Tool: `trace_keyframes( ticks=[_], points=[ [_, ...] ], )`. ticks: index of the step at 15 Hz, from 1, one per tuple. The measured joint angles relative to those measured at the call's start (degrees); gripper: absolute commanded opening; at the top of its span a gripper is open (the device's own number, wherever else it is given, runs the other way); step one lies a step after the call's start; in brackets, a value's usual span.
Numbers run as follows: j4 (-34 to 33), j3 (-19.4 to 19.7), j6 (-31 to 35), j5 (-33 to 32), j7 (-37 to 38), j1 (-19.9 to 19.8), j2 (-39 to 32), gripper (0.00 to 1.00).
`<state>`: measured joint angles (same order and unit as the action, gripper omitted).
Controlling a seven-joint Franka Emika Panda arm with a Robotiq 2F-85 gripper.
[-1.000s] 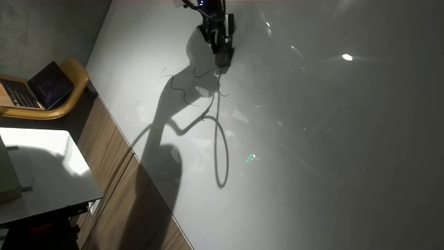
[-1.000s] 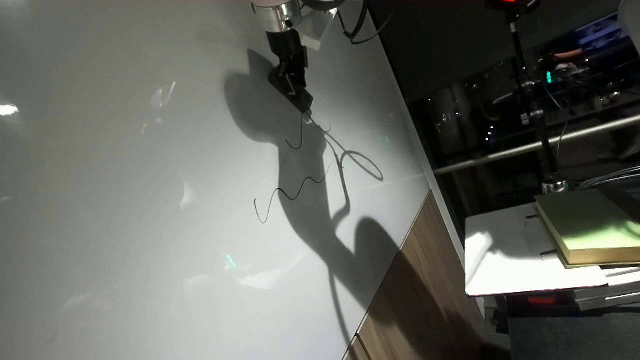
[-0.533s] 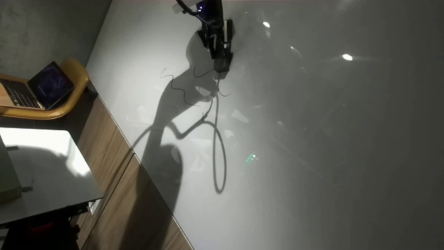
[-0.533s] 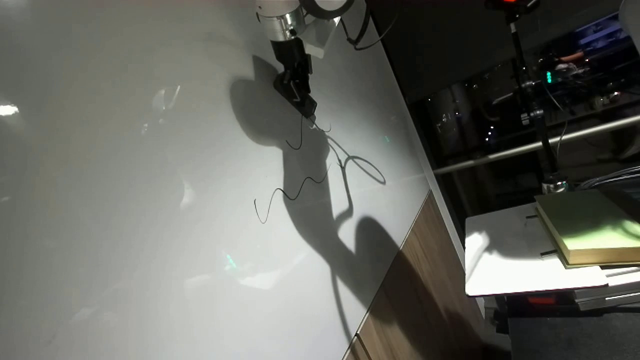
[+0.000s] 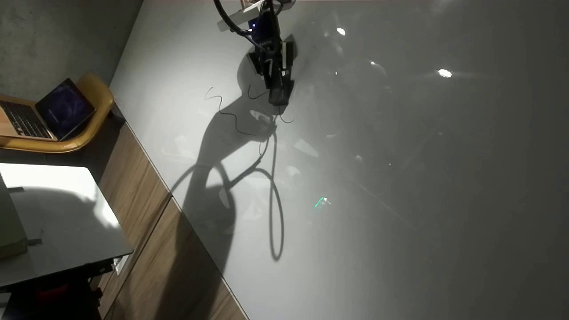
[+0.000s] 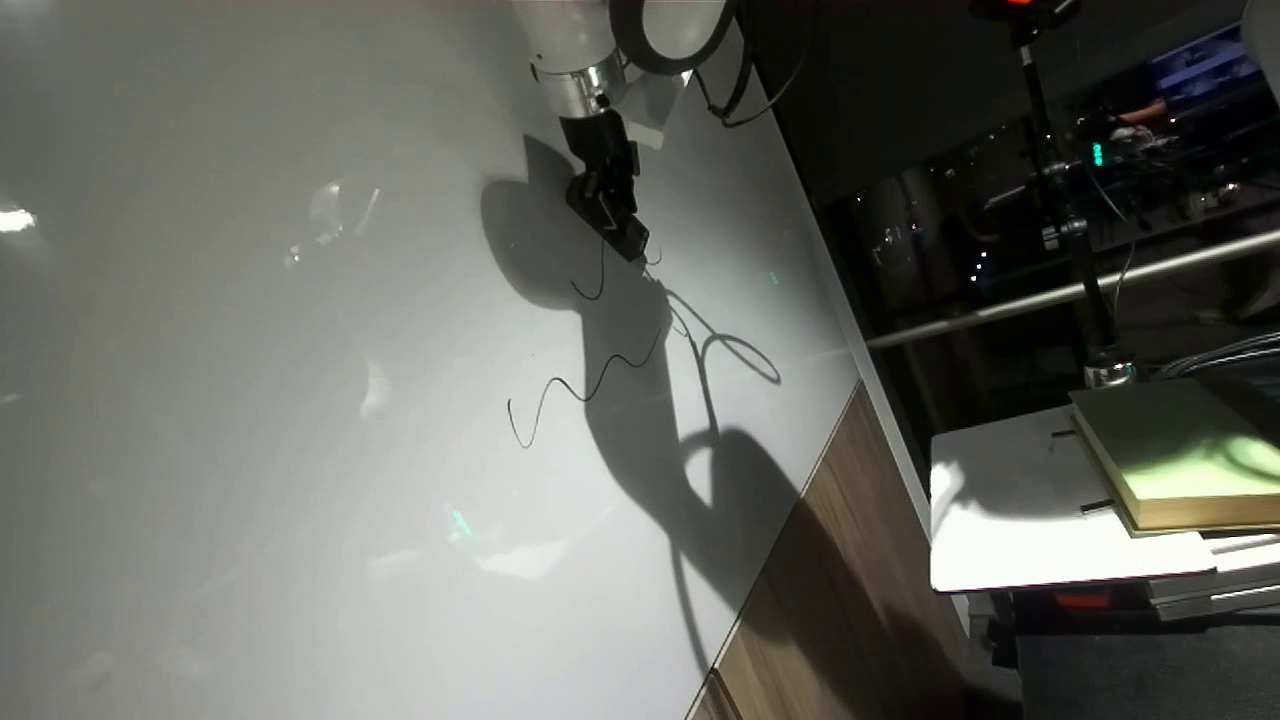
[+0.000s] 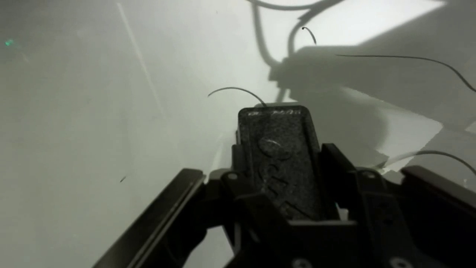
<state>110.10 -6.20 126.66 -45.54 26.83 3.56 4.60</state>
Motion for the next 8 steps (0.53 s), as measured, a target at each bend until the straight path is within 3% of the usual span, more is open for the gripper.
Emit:
trace_keyframes(
  ticks=[8],
  points=[
    [-0.87, -4.03, -1.85, -0.31, 5.84, 5.11, -7.48, 0.28]
  ],
)
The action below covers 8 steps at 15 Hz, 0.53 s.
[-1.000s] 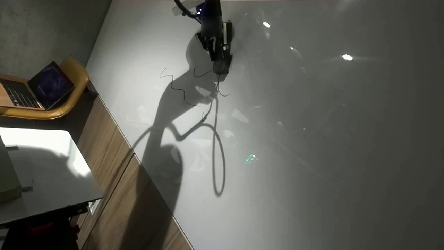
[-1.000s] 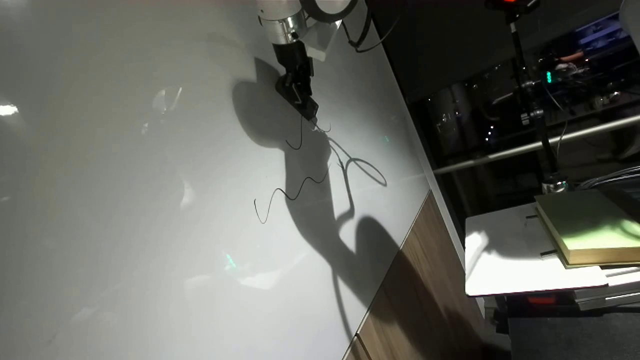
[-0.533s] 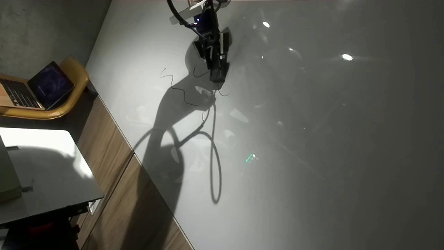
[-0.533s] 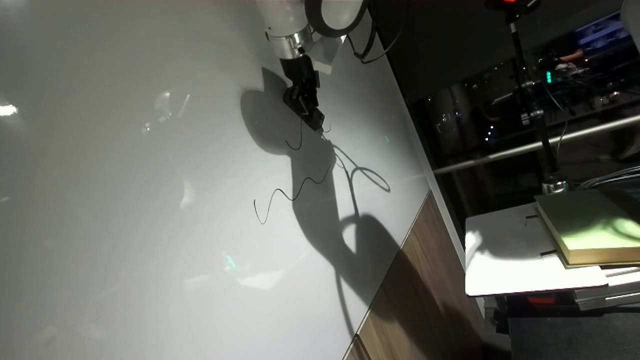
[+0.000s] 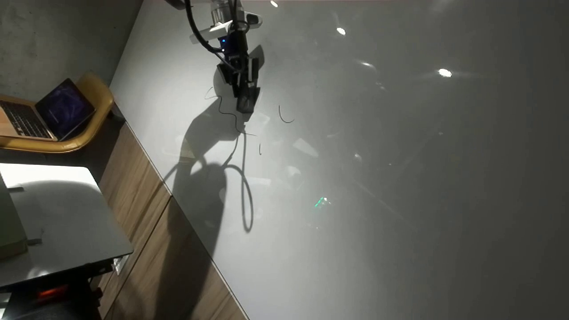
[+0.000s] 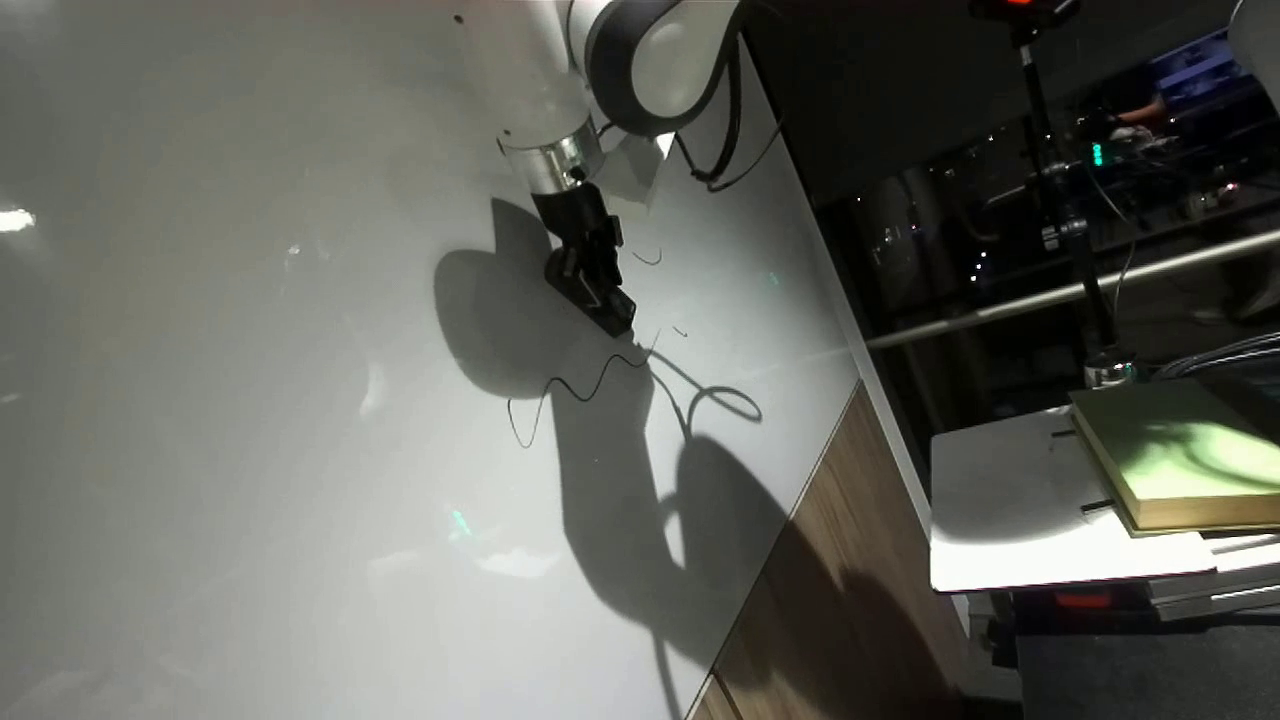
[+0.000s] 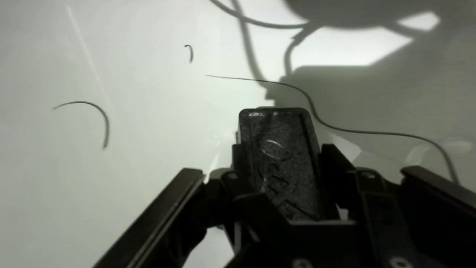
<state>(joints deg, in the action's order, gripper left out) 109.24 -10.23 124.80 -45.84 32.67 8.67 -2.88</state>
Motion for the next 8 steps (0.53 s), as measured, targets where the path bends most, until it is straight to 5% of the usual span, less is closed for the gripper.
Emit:
trace_keyframes(
  ticks=[8],
  points=[
    [-5.12, -0.67, -4.57, 0.31, 0.94, 4.81, -6.84, 0.28]
  ],
)
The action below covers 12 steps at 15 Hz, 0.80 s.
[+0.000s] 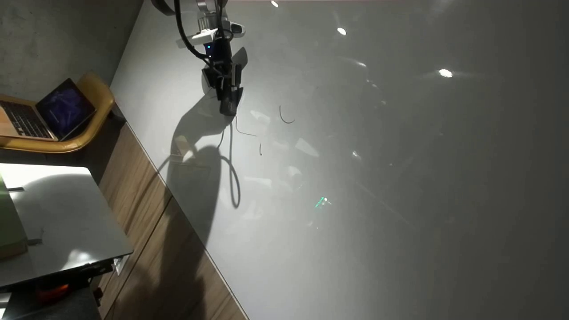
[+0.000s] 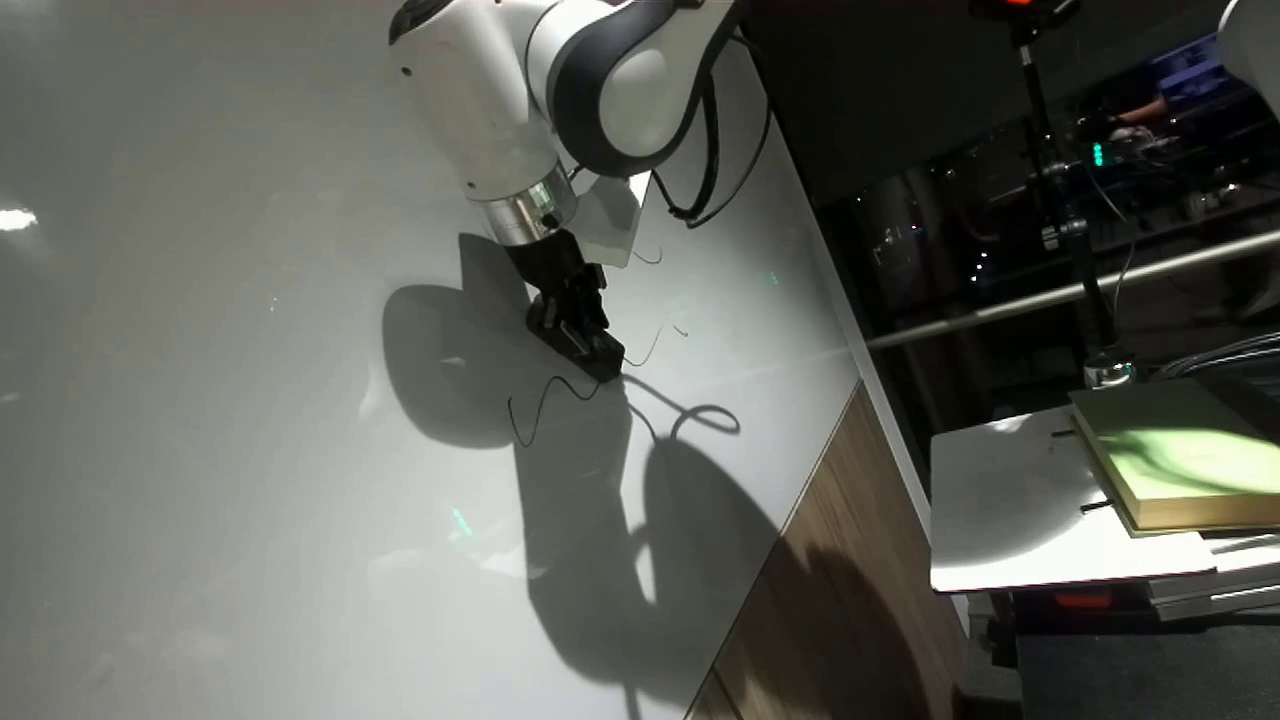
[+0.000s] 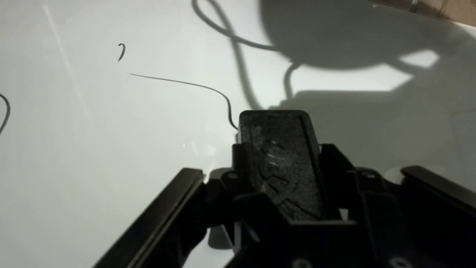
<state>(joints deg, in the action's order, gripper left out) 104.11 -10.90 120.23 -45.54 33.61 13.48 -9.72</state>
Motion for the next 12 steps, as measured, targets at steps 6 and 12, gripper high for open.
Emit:
trace_keyframes(
  ticks=[6, 12],
  points=[
    [0.41, 2.18, 0.0, 3.25, -3.95, -1.01, 1.42, 0.28],
    [2.58, 5.91, 0.06, 3.29, -7.93, -5.32, 6.44, 0.28]
  ],
)
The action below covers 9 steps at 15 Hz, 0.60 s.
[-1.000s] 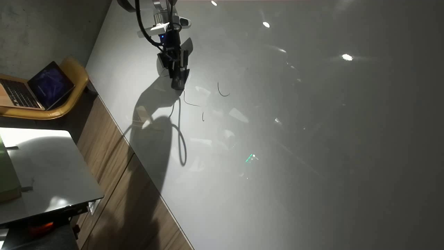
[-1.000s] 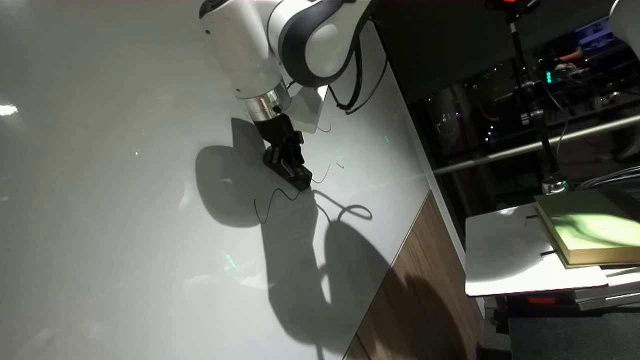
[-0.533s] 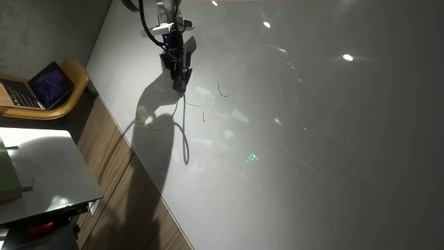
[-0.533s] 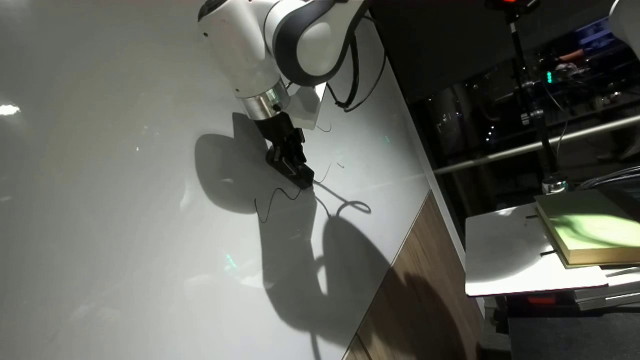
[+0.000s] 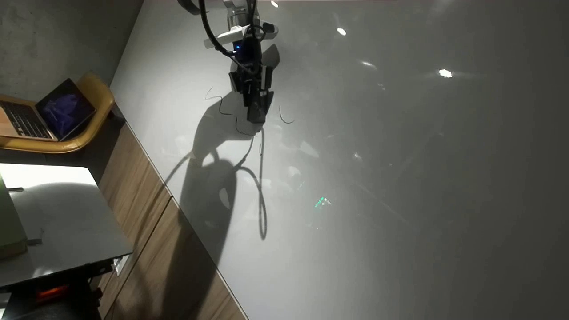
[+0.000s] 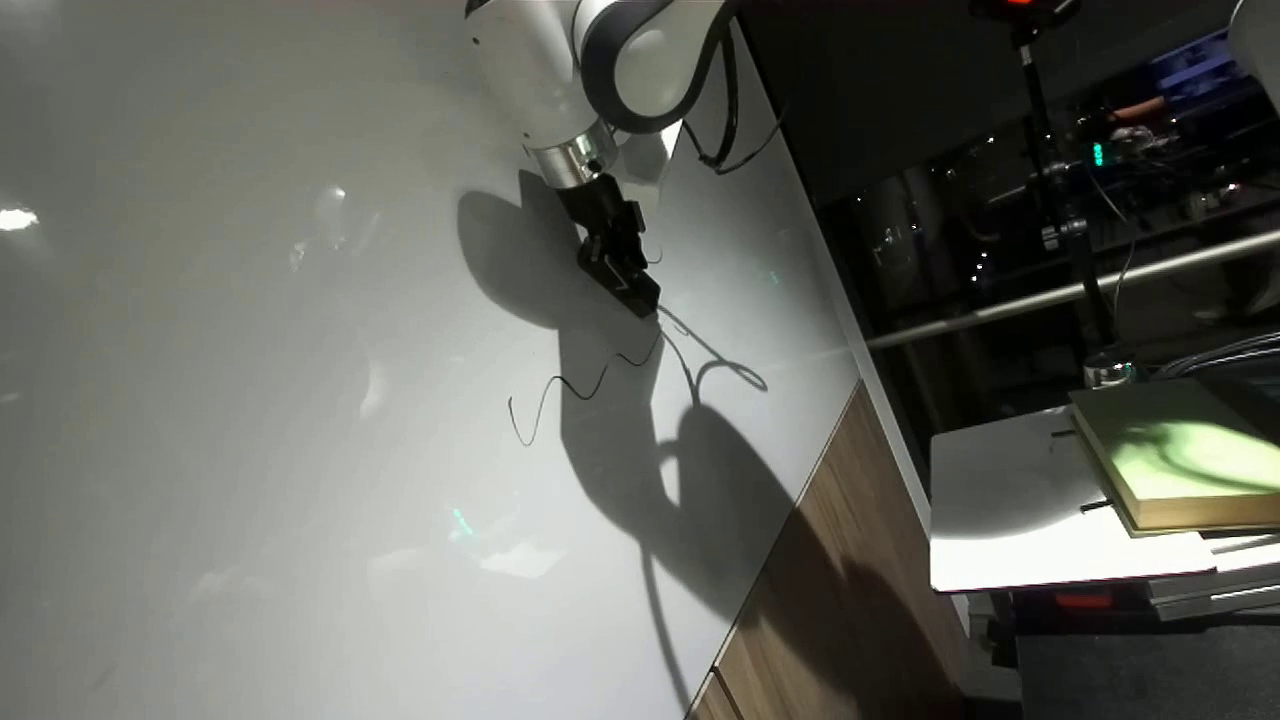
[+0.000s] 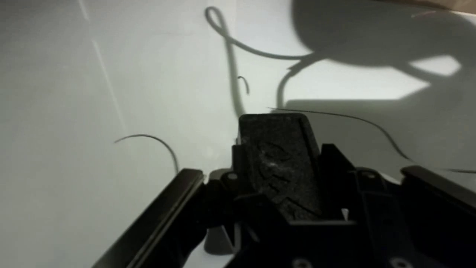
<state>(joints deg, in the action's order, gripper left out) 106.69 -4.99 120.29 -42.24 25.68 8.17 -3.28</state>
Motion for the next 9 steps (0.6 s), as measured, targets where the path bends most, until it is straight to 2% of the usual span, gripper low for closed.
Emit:
trace_keyframes(
  ticks=[9],
  points=[
    [-2.23, 6.33, 2.45, -0.01, -8.85, -9.1, 4.48, 0.28]
  ],
)
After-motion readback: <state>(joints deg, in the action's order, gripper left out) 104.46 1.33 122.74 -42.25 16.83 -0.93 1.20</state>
